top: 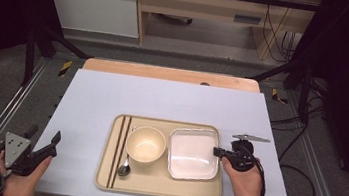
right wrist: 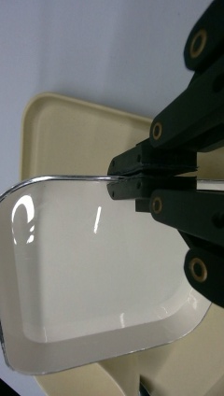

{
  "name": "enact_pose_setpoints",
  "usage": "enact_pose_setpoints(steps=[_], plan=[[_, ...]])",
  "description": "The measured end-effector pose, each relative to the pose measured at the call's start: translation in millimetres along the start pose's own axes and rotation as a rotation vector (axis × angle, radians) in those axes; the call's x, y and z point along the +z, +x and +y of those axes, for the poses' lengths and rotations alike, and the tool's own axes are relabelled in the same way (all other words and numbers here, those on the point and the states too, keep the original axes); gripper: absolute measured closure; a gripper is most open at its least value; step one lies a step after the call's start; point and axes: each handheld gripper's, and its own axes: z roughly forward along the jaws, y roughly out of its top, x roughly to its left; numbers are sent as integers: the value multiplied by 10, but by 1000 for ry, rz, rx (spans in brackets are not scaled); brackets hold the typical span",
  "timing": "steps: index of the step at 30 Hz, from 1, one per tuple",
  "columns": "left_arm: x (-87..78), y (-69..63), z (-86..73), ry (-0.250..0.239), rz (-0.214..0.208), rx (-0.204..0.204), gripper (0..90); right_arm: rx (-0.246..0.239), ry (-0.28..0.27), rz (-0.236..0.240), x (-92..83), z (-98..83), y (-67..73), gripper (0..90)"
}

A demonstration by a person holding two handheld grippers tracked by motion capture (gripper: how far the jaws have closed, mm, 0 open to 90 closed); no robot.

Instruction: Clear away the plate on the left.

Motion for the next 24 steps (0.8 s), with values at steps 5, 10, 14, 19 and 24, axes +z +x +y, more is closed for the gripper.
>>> enact_pose_setpoints(steps=[5,10,14,19,24], plan=[[6,-10,-4,6,3,8,266,39,-17,10,120,-42,-33,886],[18,-17,-11,13,4,13,267,82,-30,6,200,-52,-80,885],[26,-14,-16,17,8,15,270,106,-39,-4,269,-70,-111,886],[50,-18,-30,26,13,19,270,125,-46,-12,324,-96,-120,884],[78,-16,-43,37,10,25,270,131,-47,-13,373,-126,-143,856]])
